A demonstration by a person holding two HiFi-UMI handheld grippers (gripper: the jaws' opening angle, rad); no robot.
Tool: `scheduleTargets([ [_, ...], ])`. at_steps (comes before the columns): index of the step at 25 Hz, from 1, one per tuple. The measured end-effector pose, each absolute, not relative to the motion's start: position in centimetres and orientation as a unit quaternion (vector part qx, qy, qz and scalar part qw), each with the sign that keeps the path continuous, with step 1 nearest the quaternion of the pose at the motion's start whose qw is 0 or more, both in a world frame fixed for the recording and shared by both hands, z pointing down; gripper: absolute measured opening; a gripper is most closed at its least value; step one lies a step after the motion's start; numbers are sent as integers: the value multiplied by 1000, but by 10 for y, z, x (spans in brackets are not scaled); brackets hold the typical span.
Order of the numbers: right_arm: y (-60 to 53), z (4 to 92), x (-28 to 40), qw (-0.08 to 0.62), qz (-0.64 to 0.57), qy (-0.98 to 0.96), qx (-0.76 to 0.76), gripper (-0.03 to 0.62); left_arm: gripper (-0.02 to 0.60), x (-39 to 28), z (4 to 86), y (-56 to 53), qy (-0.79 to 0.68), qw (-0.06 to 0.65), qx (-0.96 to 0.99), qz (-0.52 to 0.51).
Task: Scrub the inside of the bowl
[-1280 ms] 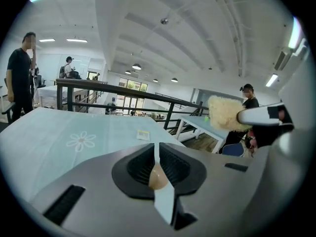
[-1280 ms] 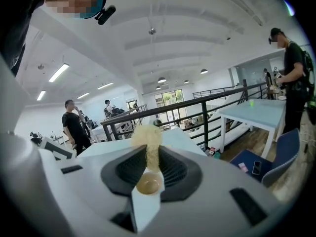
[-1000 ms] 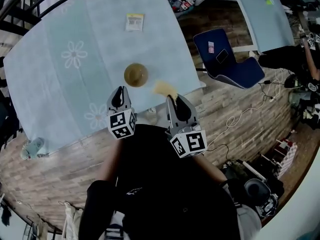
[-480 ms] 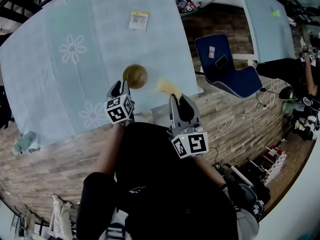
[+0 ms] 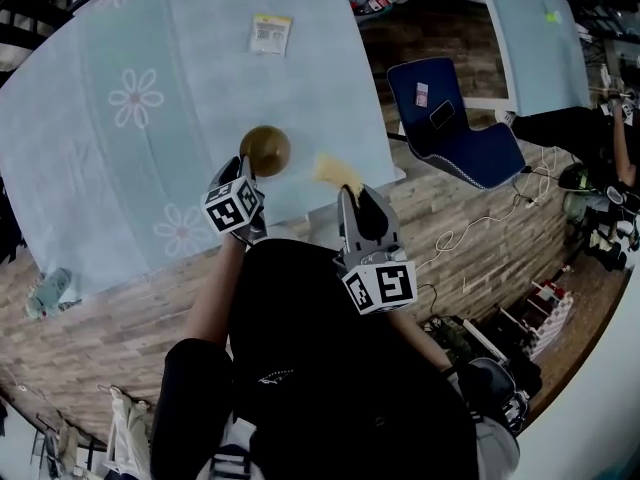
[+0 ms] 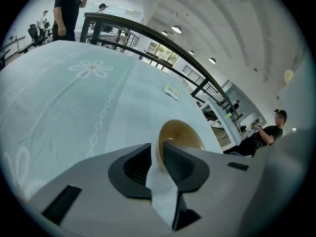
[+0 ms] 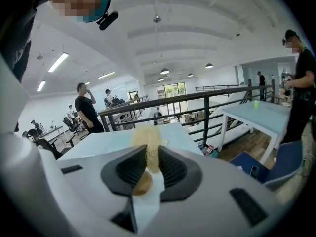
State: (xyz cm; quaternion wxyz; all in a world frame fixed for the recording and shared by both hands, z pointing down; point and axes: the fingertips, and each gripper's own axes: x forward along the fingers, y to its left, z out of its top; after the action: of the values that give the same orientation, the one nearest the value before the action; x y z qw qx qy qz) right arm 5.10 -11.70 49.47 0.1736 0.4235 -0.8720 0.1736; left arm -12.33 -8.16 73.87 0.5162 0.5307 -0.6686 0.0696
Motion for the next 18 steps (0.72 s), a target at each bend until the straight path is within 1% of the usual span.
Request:
scheduleTargets([
  [1,-118,494,52,172,174,-871,427,78,77,-123,738,-82,-667,517,532,70],
  [2,-119,494,53,171,175,-869,429,78,47,-123,737,-82,-666,515,535,72],
  [4,-119,494,54,169,177,-868,433,78,30,-122,732,-85,-663,510,543,76],
  [11,-112,492,46,161,175,-871,429,78,23,-123,702,-90,-653,489,575,72],
  [14,-108,489,39,150,170,-875,428,78,23,-125,674,-94,-646,479,591,59],
  [18,-94,479,23,143,138,-889,412,78,21,-126,624,-96,-635,448,627,52],
])
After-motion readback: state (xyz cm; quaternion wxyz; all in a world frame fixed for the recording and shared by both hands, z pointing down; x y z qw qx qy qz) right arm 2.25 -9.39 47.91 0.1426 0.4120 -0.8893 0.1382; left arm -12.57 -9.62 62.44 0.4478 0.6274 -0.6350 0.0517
